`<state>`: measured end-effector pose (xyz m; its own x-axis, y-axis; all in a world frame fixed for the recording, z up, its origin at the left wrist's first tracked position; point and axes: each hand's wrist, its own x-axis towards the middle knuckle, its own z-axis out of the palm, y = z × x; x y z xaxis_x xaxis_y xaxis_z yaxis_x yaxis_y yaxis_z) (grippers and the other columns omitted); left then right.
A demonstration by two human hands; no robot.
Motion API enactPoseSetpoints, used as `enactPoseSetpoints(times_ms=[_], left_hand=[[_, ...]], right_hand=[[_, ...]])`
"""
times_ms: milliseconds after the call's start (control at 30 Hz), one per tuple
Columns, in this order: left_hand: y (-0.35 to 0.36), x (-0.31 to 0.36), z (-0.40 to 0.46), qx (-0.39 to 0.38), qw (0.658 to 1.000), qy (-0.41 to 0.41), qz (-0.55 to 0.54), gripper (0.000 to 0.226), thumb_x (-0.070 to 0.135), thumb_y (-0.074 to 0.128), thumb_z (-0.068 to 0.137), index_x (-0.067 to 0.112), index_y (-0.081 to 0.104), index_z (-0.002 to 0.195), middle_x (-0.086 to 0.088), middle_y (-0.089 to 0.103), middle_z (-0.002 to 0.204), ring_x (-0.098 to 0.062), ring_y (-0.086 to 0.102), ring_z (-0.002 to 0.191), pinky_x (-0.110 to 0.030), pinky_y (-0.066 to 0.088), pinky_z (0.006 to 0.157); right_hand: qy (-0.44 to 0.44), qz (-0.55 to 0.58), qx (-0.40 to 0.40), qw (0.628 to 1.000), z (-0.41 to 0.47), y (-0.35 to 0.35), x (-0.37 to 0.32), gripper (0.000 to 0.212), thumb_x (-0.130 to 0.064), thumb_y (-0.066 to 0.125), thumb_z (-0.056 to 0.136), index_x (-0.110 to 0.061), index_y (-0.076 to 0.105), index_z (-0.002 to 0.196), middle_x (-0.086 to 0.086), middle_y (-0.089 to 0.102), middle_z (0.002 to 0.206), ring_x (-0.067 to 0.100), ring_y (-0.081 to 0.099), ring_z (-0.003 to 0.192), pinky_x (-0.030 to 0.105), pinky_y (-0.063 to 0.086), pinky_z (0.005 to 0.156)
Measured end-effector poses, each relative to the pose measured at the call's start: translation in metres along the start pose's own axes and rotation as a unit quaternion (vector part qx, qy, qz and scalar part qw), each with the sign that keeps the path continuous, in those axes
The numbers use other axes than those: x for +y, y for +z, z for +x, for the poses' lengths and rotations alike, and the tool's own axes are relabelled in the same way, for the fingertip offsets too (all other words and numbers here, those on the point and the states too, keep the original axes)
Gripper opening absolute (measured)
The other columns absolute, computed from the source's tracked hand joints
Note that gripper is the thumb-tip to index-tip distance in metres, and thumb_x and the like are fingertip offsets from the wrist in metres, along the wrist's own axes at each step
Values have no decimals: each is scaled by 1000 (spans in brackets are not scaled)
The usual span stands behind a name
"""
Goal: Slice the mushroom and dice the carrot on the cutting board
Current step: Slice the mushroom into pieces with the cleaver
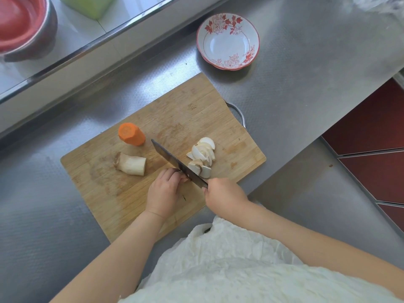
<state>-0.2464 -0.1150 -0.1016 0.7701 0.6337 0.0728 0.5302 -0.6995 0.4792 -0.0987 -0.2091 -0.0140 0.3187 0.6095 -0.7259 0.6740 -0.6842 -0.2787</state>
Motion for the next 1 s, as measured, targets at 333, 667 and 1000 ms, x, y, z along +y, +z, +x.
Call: enactPoseSetpoints(times_ms=[333,667,1000], left_hand=[[0,0,-4,11,999,-22,-33,20,28,53,92,14,65,91,-1,60,93,-21,53,83,-32,46,55],[-11,-1,-2,-11,999,-32,-21,9,3,62,81,10,61,87,-4,60,93,-27,59,72,-25,37,51],[-14,-2,-1,-40,999,-19,2,24,-8,74,71,5,66,89,-8,61,95,-29,60,74,-31,48,50]], right_hand=[[13,46,-12,999,8,9,3,30,-33,41,100,-10,59,105,8,61,89,26,56,77,29,40,62],[16,71,-15,997,8,7,6,31,-36,42,99,-11,59,107,7,63,89,24,55,76,30,42,61],[-13,45,22,999,-18,-10,8,25,-34,41,99,-16,57,92,1,53,74,23,52,69,29,39,56]])
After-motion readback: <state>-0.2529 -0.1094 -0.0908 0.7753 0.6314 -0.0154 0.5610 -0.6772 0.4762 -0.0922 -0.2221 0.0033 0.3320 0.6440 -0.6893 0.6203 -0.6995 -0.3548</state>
